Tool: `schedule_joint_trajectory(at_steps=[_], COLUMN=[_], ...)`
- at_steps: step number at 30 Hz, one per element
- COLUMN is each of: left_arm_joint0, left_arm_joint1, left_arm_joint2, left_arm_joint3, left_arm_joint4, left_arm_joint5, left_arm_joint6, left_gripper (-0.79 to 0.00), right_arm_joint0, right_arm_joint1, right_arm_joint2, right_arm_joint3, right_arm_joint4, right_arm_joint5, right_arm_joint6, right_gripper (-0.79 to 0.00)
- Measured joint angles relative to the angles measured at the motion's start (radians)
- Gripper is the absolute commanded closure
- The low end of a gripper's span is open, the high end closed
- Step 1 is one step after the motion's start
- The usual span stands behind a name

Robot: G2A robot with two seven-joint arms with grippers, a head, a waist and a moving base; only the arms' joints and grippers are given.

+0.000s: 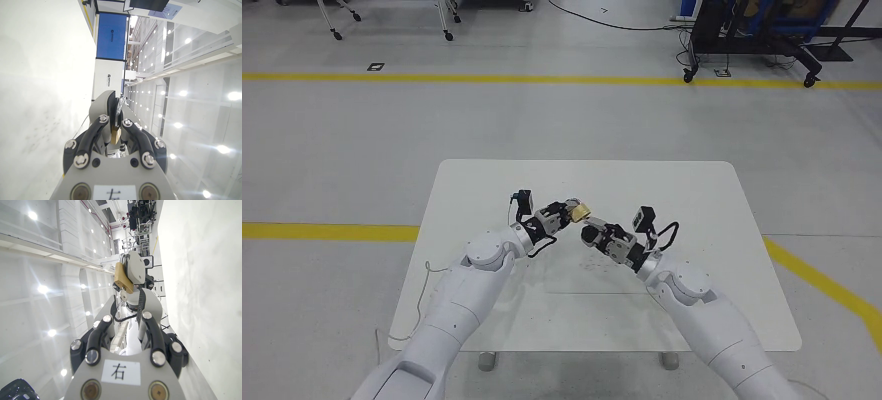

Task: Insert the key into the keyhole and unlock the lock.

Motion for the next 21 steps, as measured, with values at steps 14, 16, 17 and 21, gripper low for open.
schedule_joint_trajectory(at_steps=[14, 16, 17, 21], left_arm_joint0=[0.008, 0.009, 0.009, 0.009], left_arm_joint1=[0.0, 0.0, 0.0, 0.0], left_arm_joint2=[-0.001, 0.0, 0.0, -0.001], left_arm_joint3=[-0.012, -0.014, -0.014, -0.015], left_arm_joint4=[0.015, 0.017, 0.018, 0.024], left_arm_joint5=[-0.006, -0.006, -0.006, -0.009], left_arm_joint6=[-0.006, -0.008, -0.009, -0.012], left_gripper=[0.0, 0.0, 0.0, 0.0], right_arm_joint0=[0.023, 0.026, 0.028, 0.028], right_arm_joint1=[-0.021, -0.024, -0.025, -0.031], right_arm_joint2=[-0.011, -0.011, -0.009, -0.001], right_arm_joint3=[0.048, 0.054, 0.058, 0.071], right_arm_joint4=[0.054, 0.079, 0.095, 0.161], right_arm_joint5=[0.009, 0.012, 0.016, 0.041], right_arm_joint6=[0.004, 0.016, 0.025, 0.057], right_gripper=[0.0, 0.0, 0.0, 0.0])
